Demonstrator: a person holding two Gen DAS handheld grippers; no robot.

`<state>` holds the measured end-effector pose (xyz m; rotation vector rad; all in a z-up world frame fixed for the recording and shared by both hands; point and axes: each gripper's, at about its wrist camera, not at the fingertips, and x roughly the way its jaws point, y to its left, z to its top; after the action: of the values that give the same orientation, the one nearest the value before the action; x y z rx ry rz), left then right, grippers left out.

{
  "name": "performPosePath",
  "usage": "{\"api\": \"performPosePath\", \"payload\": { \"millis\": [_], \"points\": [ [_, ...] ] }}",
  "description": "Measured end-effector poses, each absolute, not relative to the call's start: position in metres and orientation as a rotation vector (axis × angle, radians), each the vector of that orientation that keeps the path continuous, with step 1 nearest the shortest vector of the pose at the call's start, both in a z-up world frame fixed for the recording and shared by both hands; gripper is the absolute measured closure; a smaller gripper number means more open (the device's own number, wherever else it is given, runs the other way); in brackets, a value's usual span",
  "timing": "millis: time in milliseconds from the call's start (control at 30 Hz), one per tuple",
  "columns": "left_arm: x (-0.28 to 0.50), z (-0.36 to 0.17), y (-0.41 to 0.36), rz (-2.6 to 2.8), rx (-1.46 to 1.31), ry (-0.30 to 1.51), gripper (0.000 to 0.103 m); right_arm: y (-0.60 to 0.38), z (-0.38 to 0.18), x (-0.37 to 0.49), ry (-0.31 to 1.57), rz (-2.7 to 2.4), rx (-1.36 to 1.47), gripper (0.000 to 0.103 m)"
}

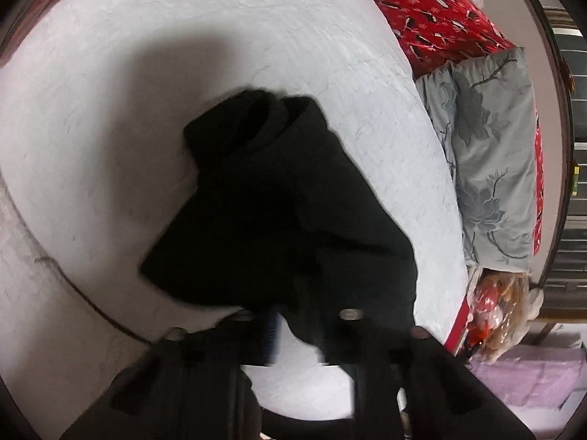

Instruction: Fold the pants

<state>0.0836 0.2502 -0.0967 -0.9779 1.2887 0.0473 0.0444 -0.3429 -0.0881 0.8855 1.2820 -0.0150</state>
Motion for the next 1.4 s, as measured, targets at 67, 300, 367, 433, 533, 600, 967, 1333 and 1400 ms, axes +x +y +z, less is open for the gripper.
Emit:
{"api": "performPosePath", "payload": {
  "millis": [67, 300, 367, 433, 533, 600, 967, 1333, 1400],
  "points": [
    [0.100, -0.087, 0.251, 0.047, -0.967, 1.294, 0.100, -0.341, -0.091, 0.054, 1.306, -0.013, 0.840, 0.097],
    [0.142, 0.001, 0.259, -0.029, -0.890, 1.126, 0.100, -0.355, -0.010, 0.100, 1.028, 0.076, 0.850, 0.097],
    [0.133, -0.014, 0.258, -0.027, -0.859, 1.145, 0.100, -0.353, -0.006, 0.089, 1.022, 0.107, 0.857, 0.097],
    [0.124, -0.040, 0.258, 0.008, -0.835, 1.206, 0.100, -0.348, -0.019, 0.072, 1.056, 0.107, 0.835, 0.097],
    [0.113, -0.077, 0.257, 0.049, -0.859, 1.284, 0.100, -0.339, -0.058, 0.044, 1.168, 0.086, 0.799, 0.097],
    [0.108, -0.094, 0.261, 0.063, -0.919, 1.316, 0.100, -0.336, -0.074, 0.033, 1.207, 0.074, 0.798, 0.097],
    [0.093, -0.117, 0.273, 0.100, -0.914, 1.359, 0.092, -0.335, -0.093, -0.012, 1.281, 0.064, 0.766, 0.080],
    [0.063, -0.065, 0.270, 0.013, -0.908, 1.242, 0.050, -0.382, -0.052, -0.021, 1.152, 0.006, 0.797, 0.048],
    [0.062, -0.061, 0.273, 0.020, -0.925, 1.232, 0.048, -0.381, -0.060, -0.015, 1.173, 0.010, 0.817, 0.048]
  ]
}}
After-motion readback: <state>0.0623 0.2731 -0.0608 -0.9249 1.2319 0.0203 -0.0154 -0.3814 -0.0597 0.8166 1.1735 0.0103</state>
